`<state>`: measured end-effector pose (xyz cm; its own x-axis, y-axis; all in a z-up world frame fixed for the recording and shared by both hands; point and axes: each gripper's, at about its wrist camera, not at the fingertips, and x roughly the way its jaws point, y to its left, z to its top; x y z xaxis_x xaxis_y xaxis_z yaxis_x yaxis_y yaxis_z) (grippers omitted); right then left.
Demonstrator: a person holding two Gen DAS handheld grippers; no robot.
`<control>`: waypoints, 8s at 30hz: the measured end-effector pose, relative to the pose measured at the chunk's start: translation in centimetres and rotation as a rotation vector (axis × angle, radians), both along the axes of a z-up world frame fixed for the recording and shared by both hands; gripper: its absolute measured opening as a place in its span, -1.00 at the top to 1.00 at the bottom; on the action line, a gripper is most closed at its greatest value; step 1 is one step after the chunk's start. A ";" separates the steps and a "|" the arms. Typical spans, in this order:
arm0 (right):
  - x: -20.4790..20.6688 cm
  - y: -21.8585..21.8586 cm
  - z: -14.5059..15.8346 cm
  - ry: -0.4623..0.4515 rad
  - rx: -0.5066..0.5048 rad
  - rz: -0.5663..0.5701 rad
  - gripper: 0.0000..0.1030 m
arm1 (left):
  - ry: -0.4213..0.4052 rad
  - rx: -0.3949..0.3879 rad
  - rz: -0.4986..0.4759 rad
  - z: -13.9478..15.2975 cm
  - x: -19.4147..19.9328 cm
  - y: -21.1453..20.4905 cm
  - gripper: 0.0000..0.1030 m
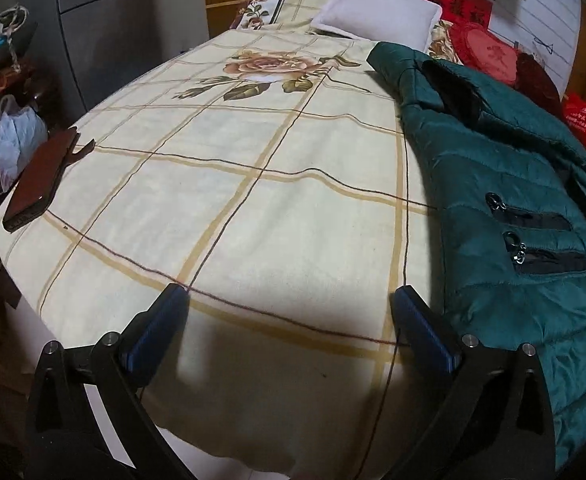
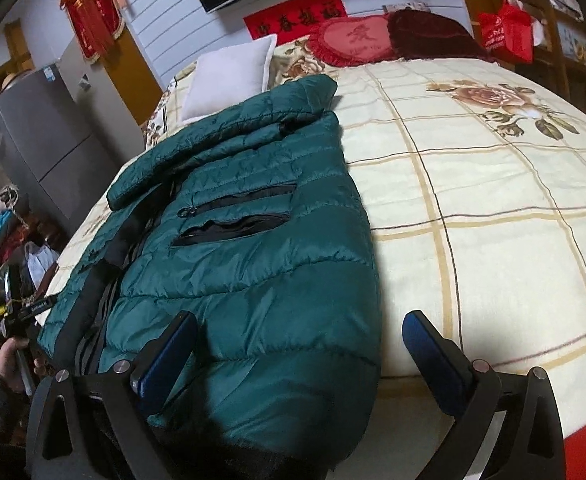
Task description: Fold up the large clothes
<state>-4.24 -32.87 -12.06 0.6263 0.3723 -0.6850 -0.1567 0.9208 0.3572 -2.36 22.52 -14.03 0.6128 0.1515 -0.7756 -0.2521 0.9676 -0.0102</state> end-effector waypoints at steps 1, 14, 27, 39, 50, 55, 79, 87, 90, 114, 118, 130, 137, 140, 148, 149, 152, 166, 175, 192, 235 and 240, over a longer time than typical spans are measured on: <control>-0.1 -0.1 0.0 0.002 0.003 -0.004 -0.98 | 0.001 0.001 -0.004 0.0 0.0 0.0 -0.99; 0.1 1.2 0.2 0.080 0.108 0.175 -0.94 | 0.038 -0.009 -0.038 0.1 0.0 -0.1 -0.99; -0.2 0.3 -0.2 0.098 0.198 0.193 -0.91 | 0.076 -0.044 -0.040 0.3 -0.3 -0.2 -0.99; 0.4 -0.5 -0.9 0.113 0.323 0.225 -0.65 | -0.021 -0.384 -0.318 3.0 -5.1 -3.7 -0.98; 0.7 -0.6 -0.9 0.135 0.340 0.260 -0.65 | 0.020 -0.368 -0.390 2.0 -3.7 -7.0 -0.98; 0.6 -1.0 -0.9 0.130 0.341 0.253 -0.62 | 0.015 -0.474 -0.392 1.7 -3.6 -5.1 -0.97; 1.2 0.8 -1.4 0.057 0.233 0.215 0.14 | -0.043 -0.284 -0.417 1.5 -3.1 -8.6 -0.08; 0.3 0.6 -1.7 0.050 0.278 0.205 0.12 | -0.043 -0.372 -0.442 1.4 -4.1 -7.6 -0.36; 0.4 0.8 -1.6 0.047 0.266 0.197 0.12 | -0.060 -0.403 -0.437 1.5 -4.0 -7.5 -0.53; 0.1 3.9 -0.7 0.024 0.035 0.140 0.12 | 0.009 -0.666 -0.368 1.5 -2.0 -6.4 -0.45; 0.1 3.8 -0.7 0.025 0.039 0.136 0.12 | 0.003 -0.620 -0.352 1.5 -3.3 -5.7 -0.13; -0.5 2.5 0.4 -0.013 0.146 0.111 0.42 | -0.068 -0.446 -0.301 3.7 -3.6 -6.4 0.74; -2.4 2.9 3.6 -0.075 0.231 0.120 0.58 | -0.110 -0.515 -0.241 5.2 -3.4 -2.9 0.75; -3.9 4.0 4.2 -0.083 0.266 0.122 0.58 | -0.114 -0.525 -0.229 5.3 -4.1 -1.8 0.75; -8.2 4.6 3.8 -0.096 0.339 0.041 0.59 | -0.079 -0.484 -0.277 4.7 -5.4 -1.4 0.73; -8.4 4.7 3.4 -0.087 0.319 0.023 0.59 | -0.067 -0.471 -0.278 4.3 -5.3 -1.6 0.72; -8.1 4.8 3.2 -0.054 0.288 -0.001 0.59 | -0.026 -0.439 -0.271 3.4 -4.8 -2.1 0.49; -7.4 4.9 2.0 0.047 0.229 -0.045 0.50 | 0.006 -0.453 -0.318 1.6 -7.1 -2.2 0.12; -7.4 6.0 2.5 0.044 0.156 -0.038 0.44 | -0.017 -0.475 -0.266 2.1 -7.7 -1.9 0.69; -8.2 6.7 3.3 -0.038 0.133 -0.036 0.46 | -0.023 -0.360 -0.236 3.2 -8.0 -3.3 0.73; -9.4 7.1 12.4 -0.267 0.028 -0.054 0.72 | -0.294 -0.485 -0.233 12.4 -9.0 1.2 0.74; -7.7 7.7 13.6 -0.249 0.005 -0.053 0.72 | -0.289 -0.469 -0.231 12.7 -7.4 1.1 0.74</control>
